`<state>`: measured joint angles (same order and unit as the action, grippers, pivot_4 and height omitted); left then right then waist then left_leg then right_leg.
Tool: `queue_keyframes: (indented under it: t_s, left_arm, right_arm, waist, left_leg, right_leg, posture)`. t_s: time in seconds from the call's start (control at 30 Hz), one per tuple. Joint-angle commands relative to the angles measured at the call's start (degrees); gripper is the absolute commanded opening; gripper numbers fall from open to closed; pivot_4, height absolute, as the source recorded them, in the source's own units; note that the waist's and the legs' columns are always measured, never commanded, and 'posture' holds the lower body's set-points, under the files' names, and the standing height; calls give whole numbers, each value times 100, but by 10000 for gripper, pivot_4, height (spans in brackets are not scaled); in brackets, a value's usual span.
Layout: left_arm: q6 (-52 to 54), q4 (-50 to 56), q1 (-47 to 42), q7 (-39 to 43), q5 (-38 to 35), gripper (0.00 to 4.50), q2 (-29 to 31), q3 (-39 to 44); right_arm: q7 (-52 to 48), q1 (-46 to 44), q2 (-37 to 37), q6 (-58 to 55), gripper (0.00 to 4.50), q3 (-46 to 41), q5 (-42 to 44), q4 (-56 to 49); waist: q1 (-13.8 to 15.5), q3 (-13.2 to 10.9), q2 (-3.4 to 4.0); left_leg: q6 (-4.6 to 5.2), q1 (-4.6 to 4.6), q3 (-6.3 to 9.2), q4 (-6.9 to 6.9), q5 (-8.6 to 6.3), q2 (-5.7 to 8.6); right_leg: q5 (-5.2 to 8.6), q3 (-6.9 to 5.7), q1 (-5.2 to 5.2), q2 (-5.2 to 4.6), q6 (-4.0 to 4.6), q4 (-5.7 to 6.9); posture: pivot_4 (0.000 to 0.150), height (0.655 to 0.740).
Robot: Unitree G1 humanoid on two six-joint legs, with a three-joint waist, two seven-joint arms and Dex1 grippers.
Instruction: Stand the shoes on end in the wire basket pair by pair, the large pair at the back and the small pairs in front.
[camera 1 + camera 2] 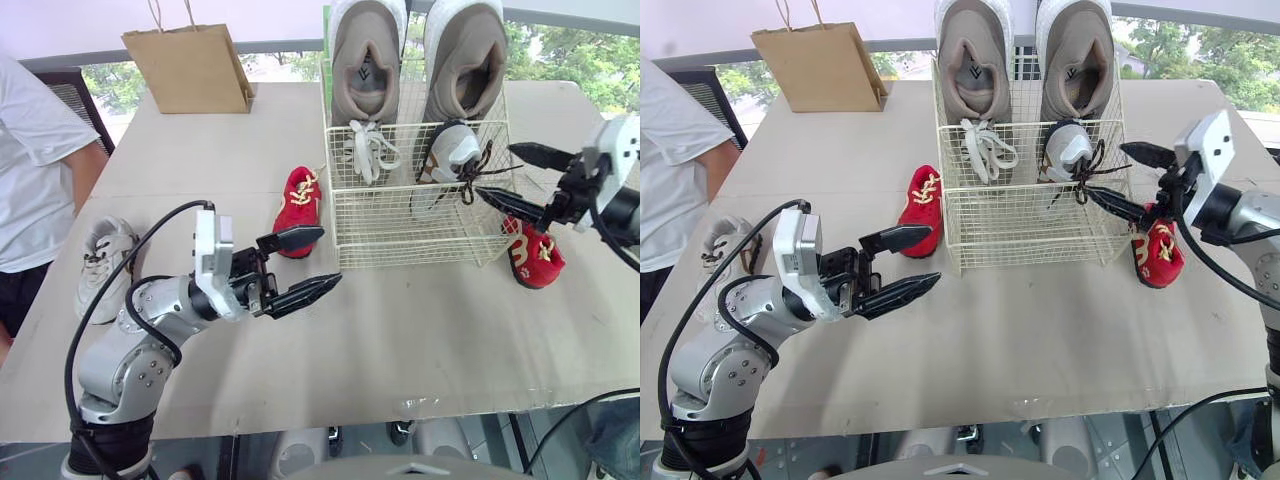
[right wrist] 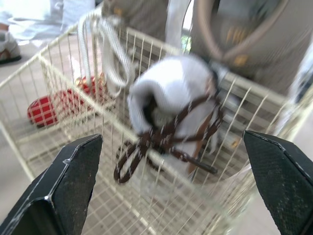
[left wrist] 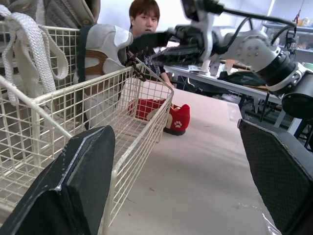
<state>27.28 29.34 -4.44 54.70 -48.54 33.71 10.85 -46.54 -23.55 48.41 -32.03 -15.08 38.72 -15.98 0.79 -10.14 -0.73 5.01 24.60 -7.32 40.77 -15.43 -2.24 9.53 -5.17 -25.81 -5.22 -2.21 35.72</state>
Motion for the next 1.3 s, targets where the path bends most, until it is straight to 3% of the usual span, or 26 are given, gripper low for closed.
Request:
queue_keyframes:
  t_s: [0.03, 0.27, 0.53, 0.8, 0.97, 1.03, 1.13, 1.3]
  left_arm:
    - [-59, -53, -48, -166, -114, 43165, -35, 194]
    - [25, -317, -315, -727, -285, 43165, -271, 301]
    - [210, -595, -559, -1422, -361, 43165, -494, 423]
    - [-287, -1001, -337, -2634, 281, 43165, -879, 1009]
    - [-551, -1233, -269, -3519, 936, 43165, -539, 1958]
    - [-482, -1303, 55, -3447, 1202, 43165, -96, 2295]
    - [131, -1339, 832, -3373, 953, 44083, 335, 3102]
    - [684, -1055, 2089, -3400, 499, 44083, 132, 3979]
  right_arm:
    - [175, 108, 17, 9, 44484, -500, 308, -853]
    - [894, 261, -601, -322, 44484, -523, 1303, -1894]
    - [1537, 610, -1007, -442, 44484, 223, 1323, -2783]
    - [875, 1420, -496, -228, 44484, 557, 1065, -3497]
    - [562, 1255, -444, -73, 44484, 651, 1026, -3237]
    - [451, 1096, -509, -28, 44484, 801, 1018, -3129]
    - [138, 872, -647, 97, 44817, 1112, 970, -2821]
    - [-420, 396, -916, 296, 44817, 1518, 871, -2213]
  waist:
    - [1, 0, 0]
    - [0, 0, 0]
    - [1, 0, 0]
    - [-1, -1, -1]
    - [-17, 0, -10]
    - [-46, 0, -11]
    - [-60, 3, -15]
    - [-112, 2, -19]
  left_leg:
    - [0, 0, 0, 0, 0, 0]
    - [-1, 0, 4, 0, -1, 0]
    - [0, 1, 4, -1, 0, 1]
    - [0, 1, 4, -3, -1, 2]
    - [-18, -3, 7, -3, -17, -2]
    - [-16, -3, 6, -4, -20, -5]
    - [-26, 1, 2, -19, -15, -1]
    - [-29, 6, -2, -42, -16, 5]
  right_leg:
    - [3, 0, 0, 0, -4, 0]
    - [6, 0, 1, -2, -9, 0]
    - [-4, 0, 1, -2, 7, 0]
    - [6, 0, 1, -4, -9, -2]
    - [6, -2, 1, -2, -9, -1]
    - [6, -2, -2, 0, -8, -1]
    - [5, -3, -14, -8, -6, -6]
    - [6, -9, -24, -50, -8, -25]
  posture:
    - [1500, 7400]
    - [1500, 7400]
    - [1500, 7400]
    - [1500, 7400]
    - [1500, 7400]
    - [1500, 7400]
    - [1500, 7400]
    - [1500, 7400]
